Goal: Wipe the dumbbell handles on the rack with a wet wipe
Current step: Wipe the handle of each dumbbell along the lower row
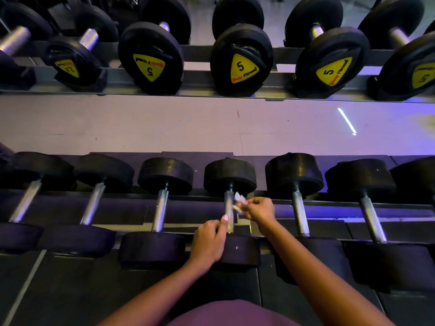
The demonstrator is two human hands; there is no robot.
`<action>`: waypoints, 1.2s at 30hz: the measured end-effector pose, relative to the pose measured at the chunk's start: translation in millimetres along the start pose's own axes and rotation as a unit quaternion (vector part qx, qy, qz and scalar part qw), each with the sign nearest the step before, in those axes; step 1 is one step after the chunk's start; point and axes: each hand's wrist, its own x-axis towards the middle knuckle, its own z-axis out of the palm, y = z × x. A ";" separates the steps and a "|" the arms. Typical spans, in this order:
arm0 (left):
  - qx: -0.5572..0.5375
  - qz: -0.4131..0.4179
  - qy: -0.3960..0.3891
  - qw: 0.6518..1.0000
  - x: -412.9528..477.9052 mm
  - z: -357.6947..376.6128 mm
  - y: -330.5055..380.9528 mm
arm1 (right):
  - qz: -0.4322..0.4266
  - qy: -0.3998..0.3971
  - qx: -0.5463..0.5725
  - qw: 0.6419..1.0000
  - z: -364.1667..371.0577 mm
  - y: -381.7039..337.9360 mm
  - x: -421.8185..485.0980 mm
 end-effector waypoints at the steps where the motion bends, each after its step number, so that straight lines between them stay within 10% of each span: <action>1: -0.001 -0.004 -0.002 1.000 -0.2 -0.3 0.4 | -0.002 0.015 0.023 1.000 1.4 -5.0 6.1; 14: -0.003 0.001 -0.010 1.000 1.6 0.1 -1.1 | -0.044 -0.049 -0.072 0.995 15.6 0.4 10.4; 36: 0.045 0.046 -0.094 0.993 14.6 -9.0 -3.8 | -0.077 0.077 -0.053 0.993 29.6 0.8 -8.0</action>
